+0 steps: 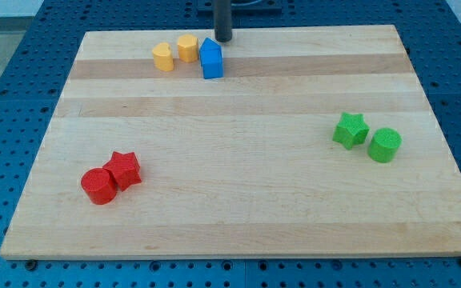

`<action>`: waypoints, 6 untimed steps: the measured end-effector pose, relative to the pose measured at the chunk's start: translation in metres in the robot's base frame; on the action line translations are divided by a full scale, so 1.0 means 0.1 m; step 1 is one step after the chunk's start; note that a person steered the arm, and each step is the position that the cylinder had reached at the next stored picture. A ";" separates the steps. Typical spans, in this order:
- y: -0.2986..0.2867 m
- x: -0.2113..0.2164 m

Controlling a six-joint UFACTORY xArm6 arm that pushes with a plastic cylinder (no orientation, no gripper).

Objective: Separate the blue cube from the blue triangle

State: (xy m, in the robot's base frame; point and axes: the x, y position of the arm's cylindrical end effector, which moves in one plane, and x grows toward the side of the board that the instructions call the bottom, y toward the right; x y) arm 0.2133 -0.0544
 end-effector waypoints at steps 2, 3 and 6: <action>0.59 0.33; 0.35 0.39; -0.24 0.52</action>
State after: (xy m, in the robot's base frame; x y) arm 0.2655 -0.0784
